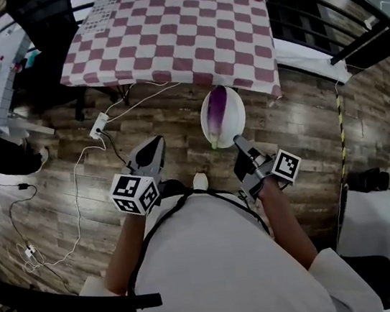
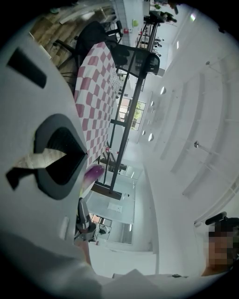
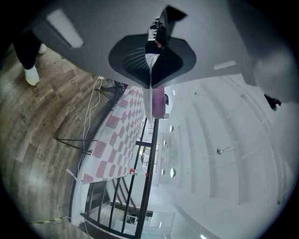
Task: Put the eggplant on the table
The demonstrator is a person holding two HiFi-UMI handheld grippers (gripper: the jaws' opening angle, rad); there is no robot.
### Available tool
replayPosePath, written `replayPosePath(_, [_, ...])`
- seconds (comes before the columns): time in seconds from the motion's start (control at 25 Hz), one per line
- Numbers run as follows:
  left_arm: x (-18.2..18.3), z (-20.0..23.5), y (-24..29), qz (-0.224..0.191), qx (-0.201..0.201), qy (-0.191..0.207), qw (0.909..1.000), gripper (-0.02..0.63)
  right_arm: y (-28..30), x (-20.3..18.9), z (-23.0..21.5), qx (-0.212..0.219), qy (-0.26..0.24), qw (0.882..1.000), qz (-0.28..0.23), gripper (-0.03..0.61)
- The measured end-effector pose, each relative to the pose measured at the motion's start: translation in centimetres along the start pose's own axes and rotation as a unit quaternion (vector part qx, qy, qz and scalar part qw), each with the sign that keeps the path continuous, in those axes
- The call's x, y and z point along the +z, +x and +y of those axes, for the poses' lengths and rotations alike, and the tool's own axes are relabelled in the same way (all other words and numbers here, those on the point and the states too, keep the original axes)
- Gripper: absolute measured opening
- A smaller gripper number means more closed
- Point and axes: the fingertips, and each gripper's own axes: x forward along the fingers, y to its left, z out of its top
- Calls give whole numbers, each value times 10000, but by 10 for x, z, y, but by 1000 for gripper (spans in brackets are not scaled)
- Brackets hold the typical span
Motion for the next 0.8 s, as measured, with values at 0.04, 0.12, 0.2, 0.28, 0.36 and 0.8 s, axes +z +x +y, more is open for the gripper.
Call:
replayPosePath(0.04, [-1,0,1,8,13,8,10000,6,0,1,-1,-2,6,10000,13,21])
replayPosePath(0.12, [-3,-1,2,34,35,11,10000,6,-1,3,-4,3,3,10000,33,21])
replayPosePath(0.2, [-3,-1,2,50,60,6,10000,6,-1,5,-4,10,18,10000,41,21])
replayPosePath(0.28, [-1,0,2,52,81,9,10000,6,0,6,-3,21,45,10000,37,21])
replayPosePath(0.36, [0,1,4,42,89,21,9999,6,1,8,-2,32,61,10000,28,21])
replayPosePath(0.8, [3,15,22,80,8,17,10000,6,20,20,-3,44,45,10000,-31,21])
